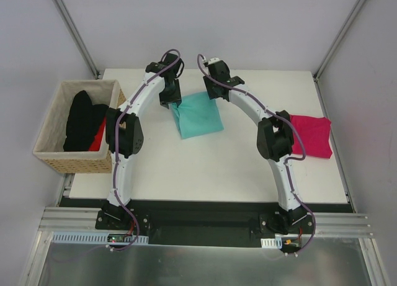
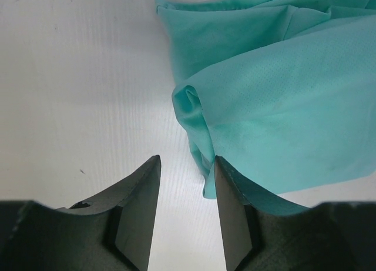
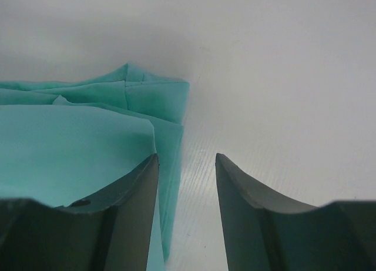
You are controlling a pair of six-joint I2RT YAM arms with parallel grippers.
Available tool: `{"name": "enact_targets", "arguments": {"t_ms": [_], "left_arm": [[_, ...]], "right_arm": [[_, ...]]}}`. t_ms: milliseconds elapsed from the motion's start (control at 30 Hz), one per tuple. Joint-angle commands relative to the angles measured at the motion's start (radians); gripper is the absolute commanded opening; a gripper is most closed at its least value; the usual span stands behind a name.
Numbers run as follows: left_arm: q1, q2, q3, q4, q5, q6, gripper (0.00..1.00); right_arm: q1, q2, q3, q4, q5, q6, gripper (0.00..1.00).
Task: Fold and stack the t-shirts
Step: Fold the long partially folded tshirt into a neat square
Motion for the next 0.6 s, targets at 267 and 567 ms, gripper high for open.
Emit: {"name": "enact_targets", "arguments": {"t_ms": [267,567], "left_arm": [[0.005,-0.1,-0.032,0.0,0.054,-0.021,0.37],[-0.002,-0.163,-0.066,0.043,0.112,-0.018,0.33]], "right_arm": [[-0.015,-0.186,-0.051,0.017,0.048,-0.047,0.42],[0.007,-0.297,-0.175,-0.005,0.023,-0.022,0.01]]}}
